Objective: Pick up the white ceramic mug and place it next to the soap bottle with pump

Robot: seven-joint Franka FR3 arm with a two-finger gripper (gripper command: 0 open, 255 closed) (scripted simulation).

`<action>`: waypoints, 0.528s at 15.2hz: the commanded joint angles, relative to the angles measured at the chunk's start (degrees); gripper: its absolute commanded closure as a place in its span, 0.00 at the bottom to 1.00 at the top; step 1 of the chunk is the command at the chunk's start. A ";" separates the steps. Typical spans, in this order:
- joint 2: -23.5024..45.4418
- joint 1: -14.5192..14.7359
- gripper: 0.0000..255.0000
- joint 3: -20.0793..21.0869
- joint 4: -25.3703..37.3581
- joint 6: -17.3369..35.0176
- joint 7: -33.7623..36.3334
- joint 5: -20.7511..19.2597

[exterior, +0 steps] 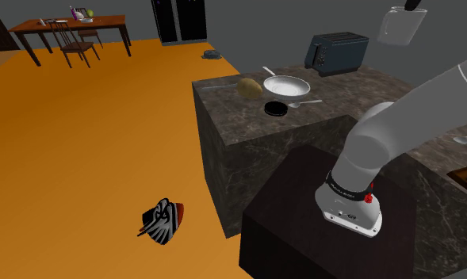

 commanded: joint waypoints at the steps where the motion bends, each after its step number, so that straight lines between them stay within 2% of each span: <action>1: 2.23 1.90 1.00 -4.92 3.37 0.14 -3.79 0.09; 3: 4.54 4.57 1.00 -10.67 6.92 0.20 -7.50 0.59; 5: 6.96 8.68 1.00 -17.95 10.91 0.16 -11.31 1.44; 6: 8.02 11.61 1.00 -22.36 13.11 0.04 -13.14 1.86; 8: 8.85 19.73 1.00 -32.36 18.06 -0.74 -16.12 1.81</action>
